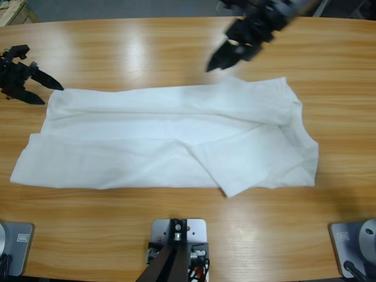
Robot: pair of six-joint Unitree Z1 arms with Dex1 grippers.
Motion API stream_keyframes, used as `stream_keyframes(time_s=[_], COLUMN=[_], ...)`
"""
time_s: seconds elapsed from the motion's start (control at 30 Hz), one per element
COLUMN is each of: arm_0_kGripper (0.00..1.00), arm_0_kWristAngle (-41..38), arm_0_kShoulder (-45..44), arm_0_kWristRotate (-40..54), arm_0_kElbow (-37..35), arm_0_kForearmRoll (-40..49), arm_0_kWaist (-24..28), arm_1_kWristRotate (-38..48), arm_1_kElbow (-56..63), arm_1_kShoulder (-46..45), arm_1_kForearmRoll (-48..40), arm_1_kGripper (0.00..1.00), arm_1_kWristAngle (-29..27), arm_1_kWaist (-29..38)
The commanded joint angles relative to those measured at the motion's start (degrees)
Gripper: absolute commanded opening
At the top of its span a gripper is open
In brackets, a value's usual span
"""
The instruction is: Fold clothes
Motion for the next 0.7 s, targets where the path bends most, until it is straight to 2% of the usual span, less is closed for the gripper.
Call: stream_keyframes(time_s=[0.03, 0.23, 0.7], arm_0_kGripper=[0.904, 0.904, 0.904], arm_0_kWristAngle=[-1.1, -1.1, -1.1], arm_0_kShoulder=[4.1, 4.8, 5.4], arm_0_kWristRotate=[0.0, 0.0, 0.0], arm_0_kElbow=[3.4, 3.4, 3.5], arm_0_kForearmRoll=[-3.9, -4.2, -4.2], arm_0_kWaist=[-3.5, -3.5, -3.5], arm_1_kWristRotate=[-1.6, -1.6, -1.5], arm_1_kElbow=[-25.9, -38.0, -45.0], arm_1_kShoulder=[21.0, 29.8, 36.4], arm_1_kForearmRoll=[12.7, 19.5, 24.1], arm_1_kGripper=[0.747, 0.747, 0.747], arm_1_kWristAngle=[-0.6, 1.2, 1.8], arm_1_kWaist=[6.1, 8.5, 9.9])
